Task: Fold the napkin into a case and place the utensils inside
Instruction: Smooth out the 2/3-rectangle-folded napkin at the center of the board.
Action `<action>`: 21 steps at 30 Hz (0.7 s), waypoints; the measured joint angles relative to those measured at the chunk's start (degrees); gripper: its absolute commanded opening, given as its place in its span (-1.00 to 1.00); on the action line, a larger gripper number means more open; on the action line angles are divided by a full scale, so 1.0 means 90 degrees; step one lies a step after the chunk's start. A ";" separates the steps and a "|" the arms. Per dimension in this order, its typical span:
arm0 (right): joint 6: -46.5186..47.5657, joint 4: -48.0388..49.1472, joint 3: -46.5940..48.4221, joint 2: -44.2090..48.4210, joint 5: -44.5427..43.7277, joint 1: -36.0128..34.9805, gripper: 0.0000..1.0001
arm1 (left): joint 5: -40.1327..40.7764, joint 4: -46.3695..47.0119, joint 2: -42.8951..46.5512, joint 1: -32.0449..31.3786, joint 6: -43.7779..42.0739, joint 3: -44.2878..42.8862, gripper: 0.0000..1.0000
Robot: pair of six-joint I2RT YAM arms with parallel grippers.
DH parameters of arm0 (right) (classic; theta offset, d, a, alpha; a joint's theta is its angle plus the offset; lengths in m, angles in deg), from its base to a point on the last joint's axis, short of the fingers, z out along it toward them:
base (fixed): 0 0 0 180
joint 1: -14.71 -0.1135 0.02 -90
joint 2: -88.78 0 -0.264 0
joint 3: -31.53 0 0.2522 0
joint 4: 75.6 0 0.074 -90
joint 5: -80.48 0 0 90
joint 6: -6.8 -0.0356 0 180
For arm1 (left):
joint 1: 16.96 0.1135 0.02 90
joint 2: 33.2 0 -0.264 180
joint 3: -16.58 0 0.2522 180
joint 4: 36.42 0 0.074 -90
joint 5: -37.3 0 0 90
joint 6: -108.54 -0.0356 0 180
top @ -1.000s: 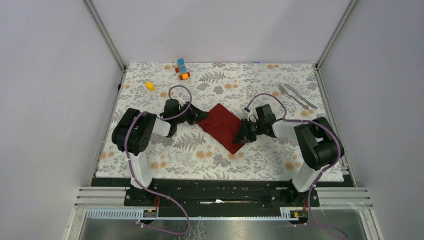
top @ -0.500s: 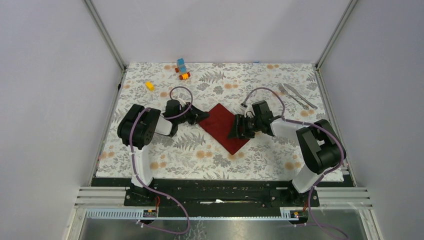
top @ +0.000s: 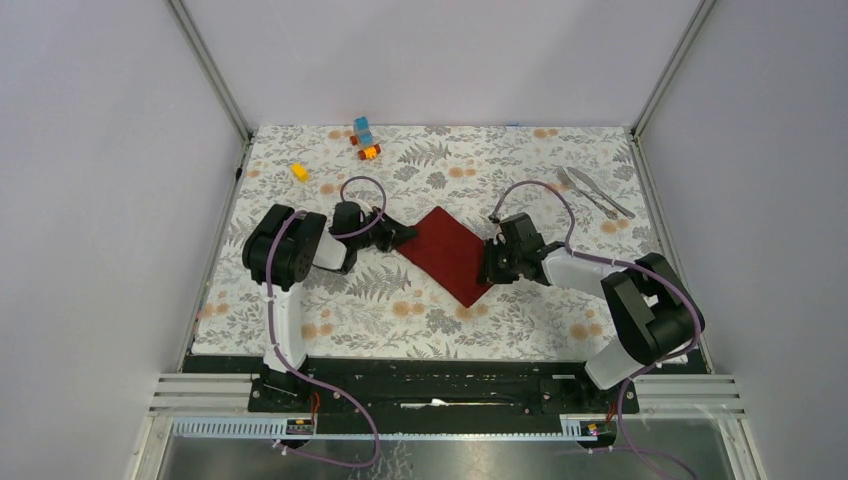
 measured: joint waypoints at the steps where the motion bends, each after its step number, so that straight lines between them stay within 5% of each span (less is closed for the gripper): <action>1: 0.0007 0.0007 0.0000 0.0005 -0.0124 0.0000 -0.77 | 0.0002 0.0002 0.0000 0.0002 0.0000 -0.0005 -0.95; 3: 0.0017 -0.0017 0.0010 0.0005 -0.0257 -0.0049 -0.70 | 0.0002 -0.0015 -0.0012 0.0002 -0.0005 -0.0046 -0.99; 7: 0.0119 -0.0597 0.0355 0.0112 -0.0952 -0.0413 0.23 | -0.0015 -0.0039 -0.0097 0.0002 -0.0015 -0.0185 -1.00; 9: 0.0202 -0.0952 0.0597 0.0287 -0.1222 -0.0595 0.52 | -0.0010 -0.0046 -0.0097 0.0007 -0.0034 -0.0202 -1.00; 14: 0.0284 -0.0971 0.1513 0.0347 -0.1003 -0.0738 0.62 | -0.0010 -0.0056 -0.0097 0.0010 -0.0066 -0.0202 -1.00; 21: -0.0440 0.1583 0.2783 -0.2115 0.1999 -0.0743 0.37 | -0.0010 -0.0080 -0.0097 0.0010 -0.0068 -0.0202 -1.00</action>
